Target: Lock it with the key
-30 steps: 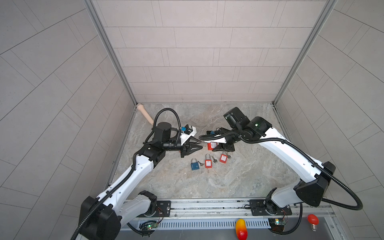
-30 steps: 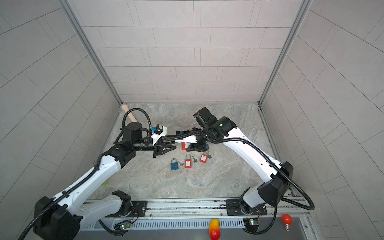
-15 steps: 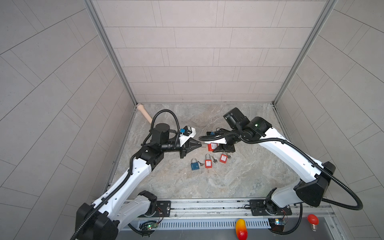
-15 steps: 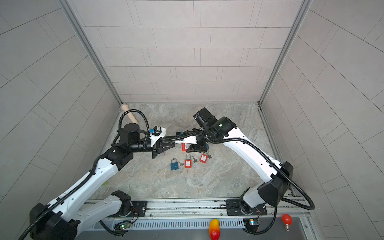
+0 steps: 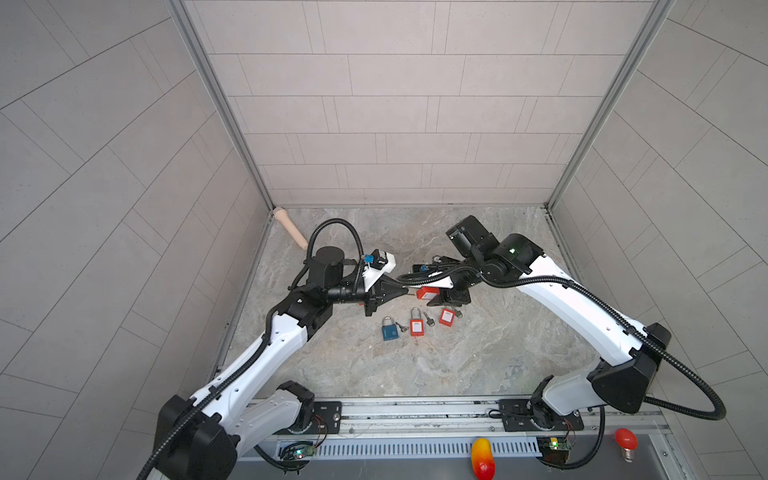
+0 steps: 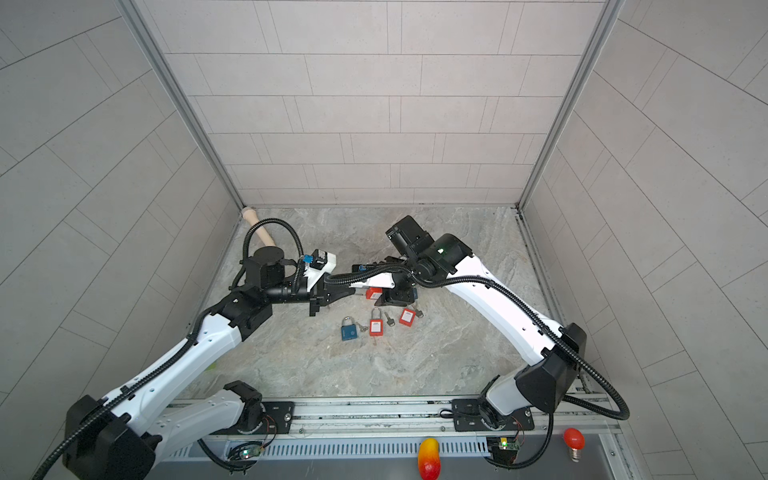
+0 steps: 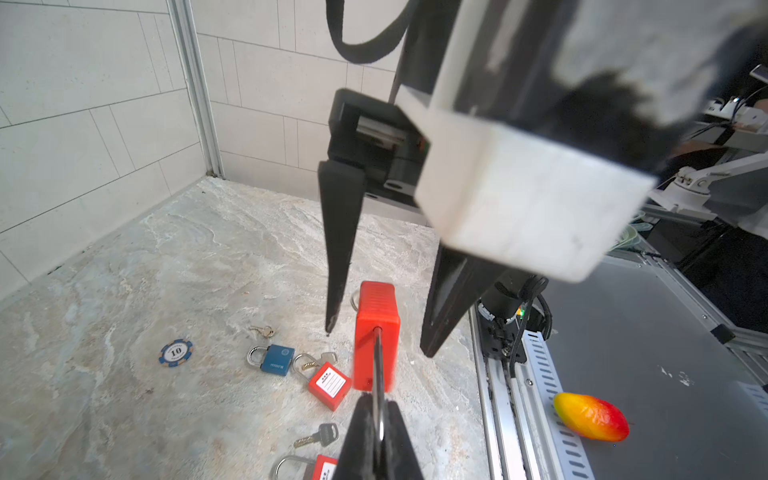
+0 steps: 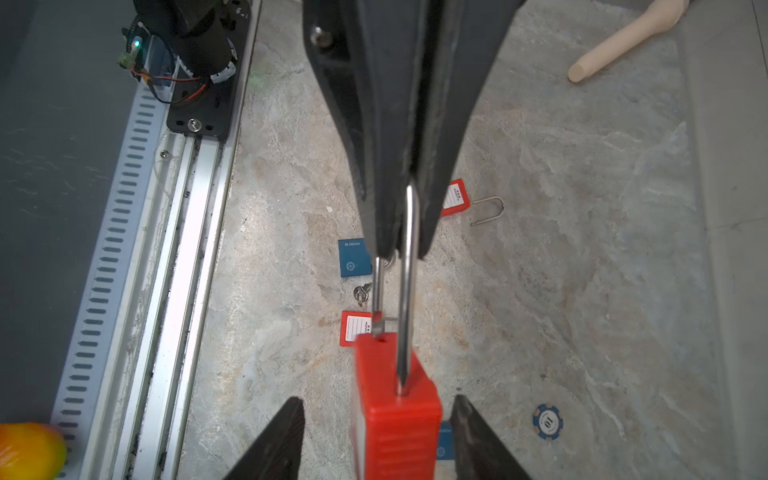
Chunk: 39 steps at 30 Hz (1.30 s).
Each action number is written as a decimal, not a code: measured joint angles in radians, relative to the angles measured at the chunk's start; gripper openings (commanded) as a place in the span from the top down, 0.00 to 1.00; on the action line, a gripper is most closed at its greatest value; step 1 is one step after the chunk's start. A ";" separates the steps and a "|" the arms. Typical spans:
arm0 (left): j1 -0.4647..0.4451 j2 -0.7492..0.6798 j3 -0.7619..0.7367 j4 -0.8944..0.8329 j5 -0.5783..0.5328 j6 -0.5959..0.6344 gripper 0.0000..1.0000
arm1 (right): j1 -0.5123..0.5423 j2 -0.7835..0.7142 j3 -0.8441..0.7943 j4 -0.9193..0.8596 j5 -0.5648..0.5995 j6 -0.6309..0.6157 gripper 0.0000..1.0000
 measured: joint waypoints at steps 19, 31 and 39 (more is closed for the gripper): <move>-0.061 0.009 -0.012 0.106 0.005 -0.068 1.00 | -0.055 -0.048 -0.058 -0.013 -0.012 0.002 0.66; -0.082 -0.005 -0.013 0.088 -0.005 -0.020 1.00 | -0.060 -0.026 -0.036 -0.096 -0.127 0.000 0.90; -0.124 -0.015 -0.013 0.046 -0.060 0.050 1.00 | -0.062 0.013 -0.011 -0.148 -0.179 -0.010 0.91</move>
